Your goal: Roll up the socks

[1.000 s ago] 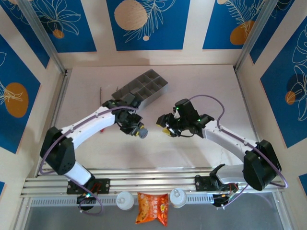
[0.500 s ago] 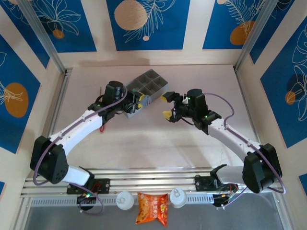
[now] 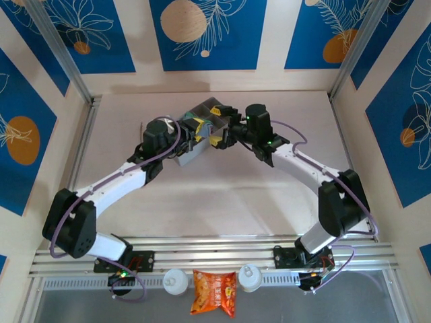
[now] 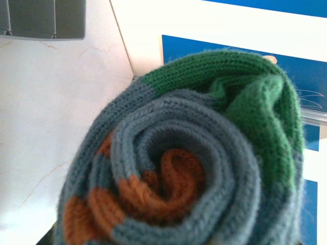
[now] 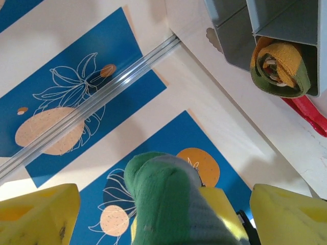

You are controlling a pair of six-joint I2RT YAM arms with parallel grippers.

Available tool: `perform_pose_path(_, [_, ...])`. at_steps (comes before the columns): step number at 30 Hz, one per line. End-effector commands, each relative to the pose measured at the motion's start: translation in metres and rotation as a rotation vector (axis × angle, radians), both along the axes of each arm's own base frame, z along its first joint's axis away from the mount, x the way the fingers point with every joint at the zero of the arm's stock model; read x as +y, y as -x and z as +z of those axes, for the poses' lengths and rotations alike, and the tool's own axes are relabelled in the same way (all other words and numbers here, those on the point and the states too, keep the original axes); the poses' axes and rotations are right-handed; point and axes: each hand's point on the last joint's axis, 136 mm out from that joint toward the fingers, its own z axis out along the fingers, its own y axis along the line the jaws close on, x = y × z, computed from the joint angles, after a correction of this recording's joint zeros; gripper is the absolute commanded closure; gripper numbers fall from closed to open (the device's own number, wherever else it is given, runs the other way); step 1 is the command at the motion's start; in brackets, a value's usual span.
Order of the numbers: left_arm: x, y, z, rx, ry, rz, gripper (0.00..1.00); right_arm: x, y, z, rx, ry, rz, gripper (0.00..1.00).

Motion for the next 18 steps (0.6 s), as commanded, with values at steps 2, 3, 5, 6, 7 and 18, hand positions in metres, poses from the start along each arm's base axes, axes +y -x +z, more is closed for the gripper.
perform_pose_path(2, [-0.001,-0.004,0.007,-0.062,0.021,0.005,1.0,0.016,-0.001,0.021,0.017,-0.05,0.055,0.18])
perform_pose_path(3, [-0.001,-0.004,0.007,-0.064,0.025,0.005,1.0,0.017,0.001,0.021,0.021,-0.046,0.065,0.19])
perform_pose_path(5, [-0.003,-0.005,0.005,-0.059,0.023,-0.002,1.0,0.019,0.005,0.017,0.034,-0.039,0.073,0.22])
perform_pose_path(6, [-0.004,-0.005,0.005,-0.058,0.022,-0.006,1.0,0.019,0.004,0.015,0.035,-0.043,0.072,0.24])
perform_pose_path(7, [-0.005,-0.005,0.003,-0.054,0.023,-0.008,1.0,0.02,0.004,0.014,0.036,-0.049,0.073,0.26])
perform_pose_path(18, [-0.01,-0.005,0.002,-0.049,0.025,-0.02,1.0,0.029,-0.003,0.016,0.029,-0.05,0.111,0.37])
